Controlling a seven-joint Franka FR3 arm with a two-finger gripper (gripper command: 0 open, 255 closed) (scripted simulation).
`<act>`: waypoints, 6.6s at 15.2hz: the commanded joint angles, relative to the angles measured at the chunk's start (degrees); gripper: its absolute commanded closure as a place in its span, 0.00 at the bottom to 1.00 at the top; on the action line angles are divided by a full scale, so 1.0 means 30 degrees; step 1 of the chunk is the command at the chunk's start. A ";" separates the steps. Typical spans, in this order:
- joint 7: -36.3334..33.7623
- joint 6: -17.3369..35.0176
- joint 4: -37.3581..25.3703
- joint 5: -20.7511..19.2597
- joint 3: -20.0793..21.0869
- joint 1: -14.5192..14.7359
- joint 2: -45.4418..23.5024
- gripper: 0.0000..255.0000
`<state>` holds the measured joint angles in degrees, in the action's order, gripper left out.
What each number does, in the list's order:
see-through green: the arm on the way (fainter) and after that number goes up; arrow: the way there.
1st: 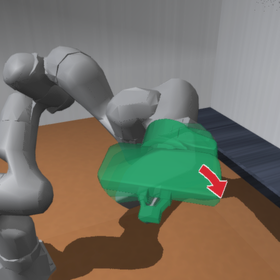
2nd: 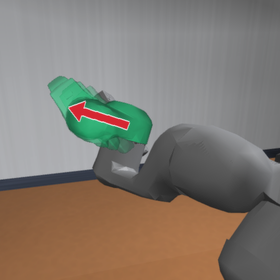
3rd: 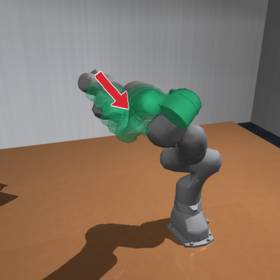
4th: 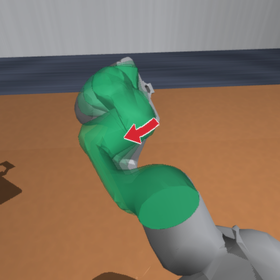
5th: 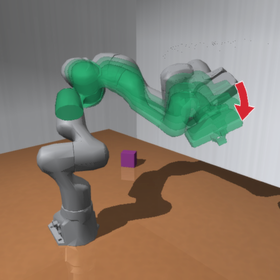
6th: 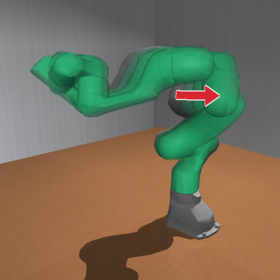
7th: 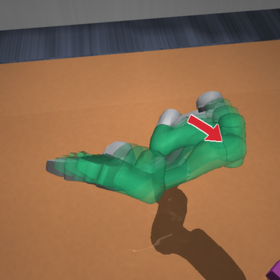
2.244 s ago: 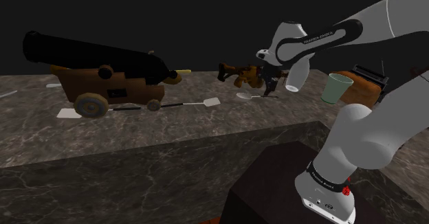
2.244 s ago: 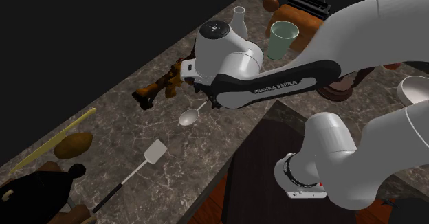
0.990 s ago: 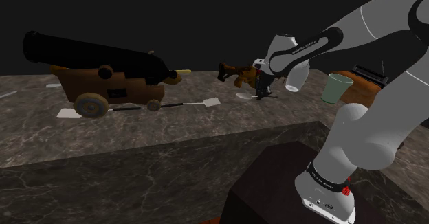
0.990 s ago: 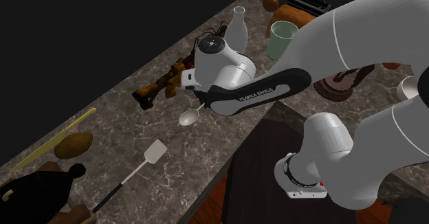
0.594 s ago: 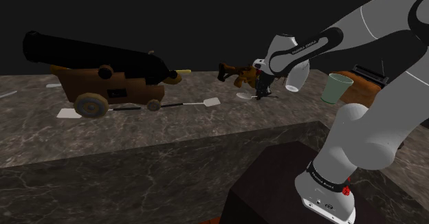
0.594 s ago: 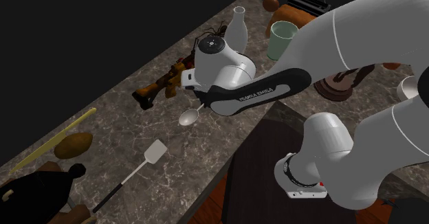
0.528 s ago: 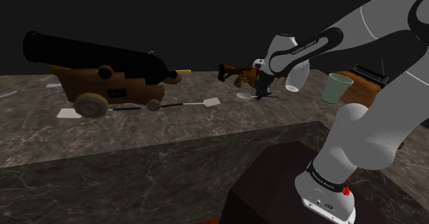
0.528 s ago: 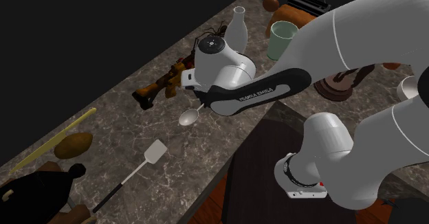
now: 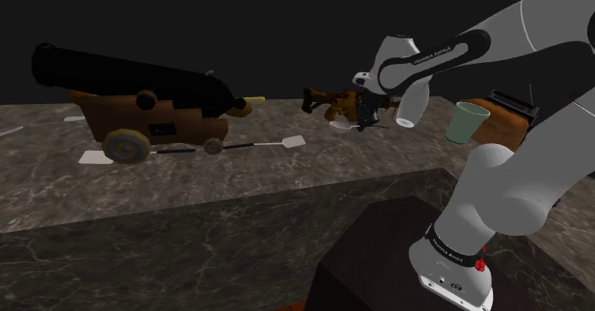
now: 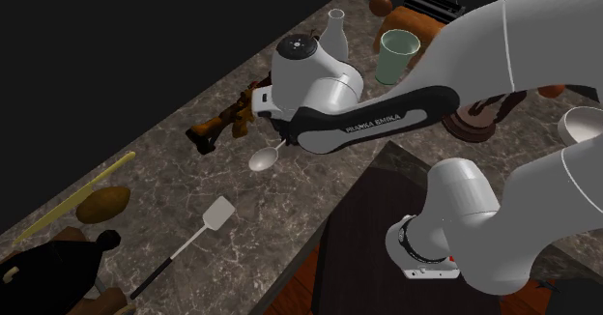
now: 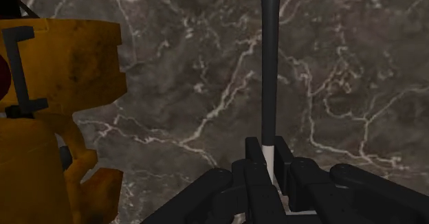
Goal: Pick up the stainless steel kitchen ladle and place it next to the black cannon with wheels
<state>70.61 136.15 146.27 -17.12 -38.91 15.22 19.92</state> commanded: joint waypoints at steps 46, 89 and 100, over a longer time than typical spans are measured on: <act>0.0024 -1.2778 -1.0098 0.0913 0.3015 0.0116 0.2730 1.00; -1.0047 -1.6863 -2.0922 0.4160 1.0149 0.4357 -0.5517 1.00; -1.3304 -2.0512 -3.2944 0.4503 1.1636 0.6175 -1.4191 1.00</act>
<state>31.57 77.10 54.37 -3.71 -4.34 33.22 -18.06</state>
